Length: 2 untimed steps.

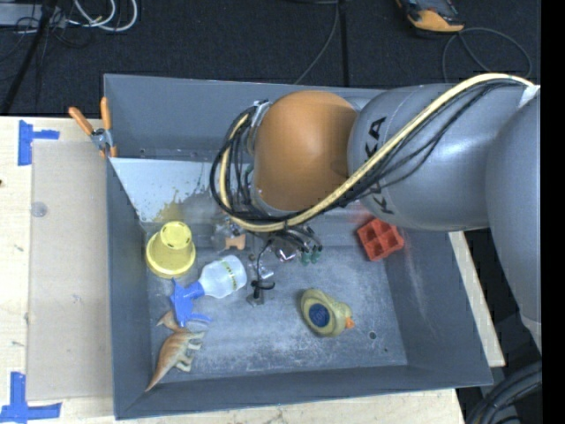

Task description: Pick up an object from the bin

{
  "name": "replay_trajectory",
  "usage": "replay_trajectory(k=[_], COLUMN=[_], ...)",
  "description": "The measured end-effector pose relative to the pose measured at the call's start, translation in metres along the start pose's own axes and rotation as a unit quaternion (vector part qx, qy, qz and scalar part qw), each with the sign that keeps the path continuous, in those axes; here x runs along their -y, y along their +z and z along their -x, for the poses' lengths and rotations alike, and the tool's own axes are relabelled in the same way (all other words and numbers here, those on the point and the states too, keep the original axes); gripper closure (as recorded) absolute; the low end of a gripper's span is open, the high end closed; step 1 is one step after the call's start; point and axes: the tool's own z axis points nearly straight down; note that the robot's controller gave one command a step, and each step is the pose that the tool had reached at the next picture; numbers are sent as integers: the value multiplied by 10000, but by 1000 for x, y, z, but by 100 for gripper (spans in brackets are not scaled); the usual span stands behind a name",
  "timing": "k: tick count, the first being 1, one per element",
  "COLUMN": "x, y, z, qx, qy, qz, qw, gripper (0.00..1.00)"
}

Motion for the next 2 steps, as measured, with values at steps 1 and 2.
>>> replay_trajectory(k=[1, 2], x=[-4, -7], y=[33, 71], z=[4, 10], qx=[-10, 17], qy=[-479, -1201], qz=[1, -6], qw=[9988, 9928], gripper=[0, 0])
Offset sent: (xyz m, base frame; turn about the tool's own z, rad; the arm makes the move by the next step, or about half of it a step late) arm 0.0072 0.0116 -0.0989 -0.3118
